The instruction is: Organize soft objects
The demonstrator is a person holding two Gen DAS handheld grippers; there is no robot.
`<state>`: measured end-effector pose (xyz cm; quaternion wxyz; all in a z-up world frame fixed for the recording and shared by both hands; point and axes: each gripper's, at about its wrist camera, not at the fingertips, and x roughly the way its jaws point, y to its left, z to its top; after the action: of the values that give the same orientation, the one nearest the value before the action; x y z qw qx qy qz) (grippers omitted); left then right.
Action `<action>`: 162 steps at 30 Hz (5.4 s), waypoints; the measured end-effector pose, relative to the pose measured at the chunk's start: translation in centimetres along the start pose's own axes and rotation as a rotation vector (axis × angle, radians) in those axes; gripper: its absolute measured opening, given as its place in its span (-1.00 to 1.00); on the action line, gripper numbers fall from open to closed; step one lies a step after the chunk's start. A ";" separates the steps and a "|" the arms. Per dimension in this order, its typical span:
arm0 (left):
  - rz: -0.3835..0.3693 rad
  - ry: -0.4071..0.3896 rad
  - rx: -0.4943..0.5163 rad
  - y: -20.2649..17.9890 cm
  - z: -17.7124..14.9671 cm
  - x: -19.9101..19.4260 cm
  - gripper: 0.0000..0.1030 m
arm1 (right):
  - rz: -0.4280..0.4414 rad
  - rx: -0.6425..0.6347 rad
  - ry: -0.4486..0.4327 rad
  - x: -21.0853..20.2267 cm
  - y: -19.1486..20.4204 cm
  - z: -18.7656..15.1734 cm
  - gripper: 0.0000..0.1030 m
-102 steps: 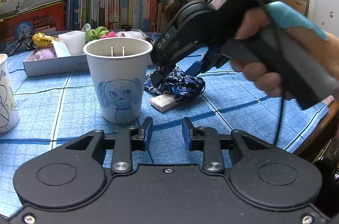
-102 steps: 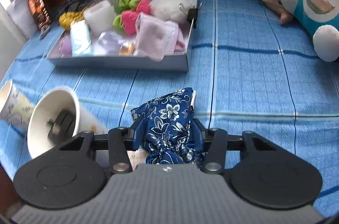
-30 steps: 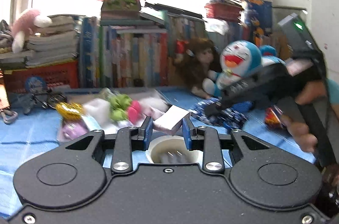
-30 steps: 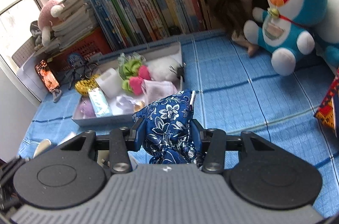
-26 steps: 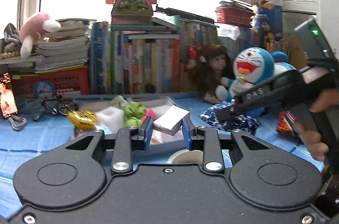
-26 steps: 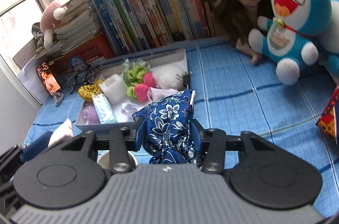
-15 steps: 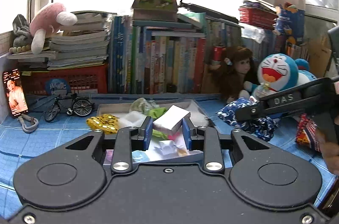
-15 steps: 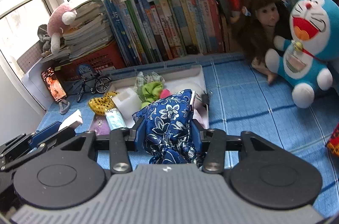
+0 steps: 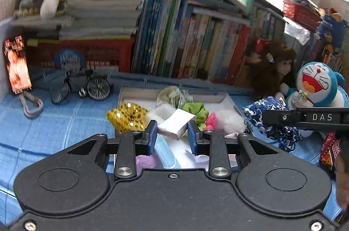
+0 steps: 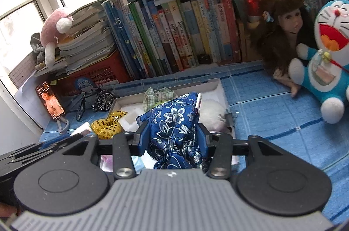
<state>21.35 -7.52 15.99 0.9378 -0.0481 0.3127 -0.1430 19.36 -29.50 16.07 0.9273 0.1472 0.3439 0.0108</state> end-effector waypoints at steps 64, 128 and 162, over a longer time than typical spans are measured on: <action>0.143 0.262 -0.119 2.1 0.7 16.1 -0.41 | -0.064 0.133 0.164 14.6 0.0 0.4 0.07; 0.018 -0.205 0.166 -3.8 -8.9 -10.2 0.87 | -0.001 -0.262 -0.431 -10.0 2.2 -9.8 1.00; 0.153 -0.248 0.050 -0.1 -20.8 -14.5 0.91 | -0.086 -0.265 -0.512 -11.4 1.7 -22.0 1.00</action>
<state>-2.19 -3.32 7.69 0.9783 -0.0182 0.1934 -0.0719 -3.29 -23.42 7.94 0.9947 0.0078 0.1000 -0.0210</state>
